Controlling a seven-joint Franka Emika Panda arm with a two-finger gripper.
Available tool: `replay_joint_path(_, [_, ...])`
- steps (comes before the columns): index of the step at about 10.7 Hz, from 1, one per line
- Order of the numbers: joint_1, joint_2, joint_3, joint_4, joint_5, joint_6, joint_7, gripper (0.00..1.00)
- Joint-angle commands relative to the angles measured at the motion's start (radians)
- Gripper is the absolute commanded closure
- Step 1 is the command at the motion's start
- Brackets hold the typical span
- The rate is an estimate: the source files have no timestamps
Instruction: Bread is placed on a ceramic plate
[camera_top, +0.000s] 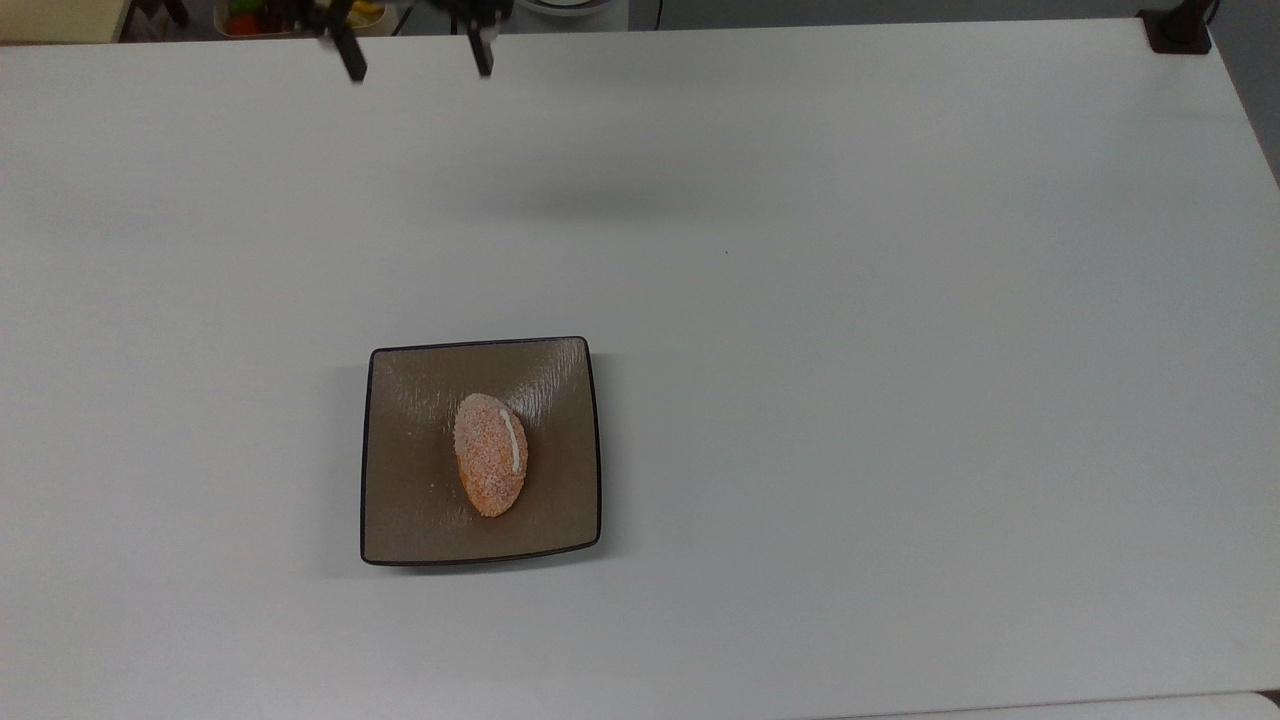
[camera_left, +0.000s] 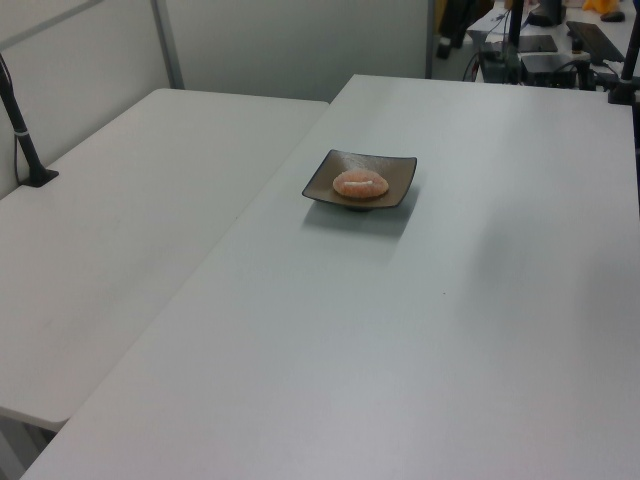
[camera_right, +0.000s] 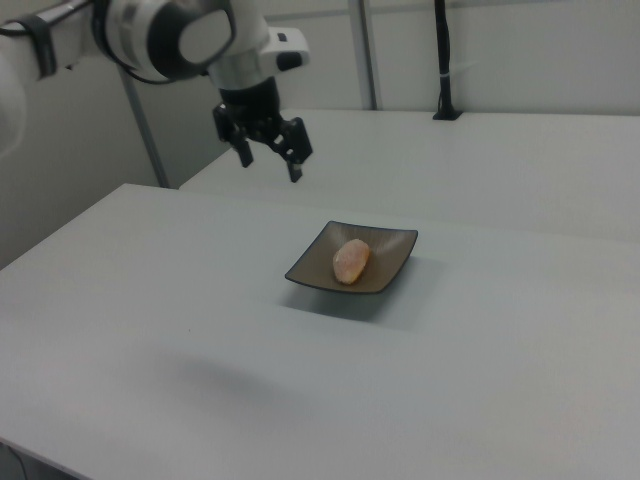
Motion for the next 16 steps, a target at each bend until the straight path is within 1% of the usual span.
replay_joint_path(1, [0.025,-0.12,-0.006,-0.037,-0.02,-0.19,0.187,0.0])
replay_joint_path(2, [0.051,-0.129,-0.004,-0.036,-0.034,-0.232,0.241,0.0])
replay_joint_path(3, [0.082,-0.136,-0.004,-0.036,-0.057,-0.272,0.252,0.0])
replay_joint_path(4, [0.109,-0.136,-0.003,-0.039,-0.061,-0.278,0.254,0.0])
replay_joint_path(6, [0.131,-0.13,-0.001,-0.049,-0.061,-0.231,0.248,0.0])
replay_joint_path(7, [0.139,-0.128,-0.001,-0.069,-0.061,-0.191,0.238,0.0])
replay_joint_path(8, [0.139,-0.128,-0.001,-0.086,-0.063,-0.133,0.231,0.0])
replay_joint_path(10, [0.137,-0.125,-0.002,-0.114,-0.061,-0.033,0.138,0.0])
replay_joint_path(16, [0.139,-0.123,0.002,-0.115,-0.061,-0.035,0.125,0.0])
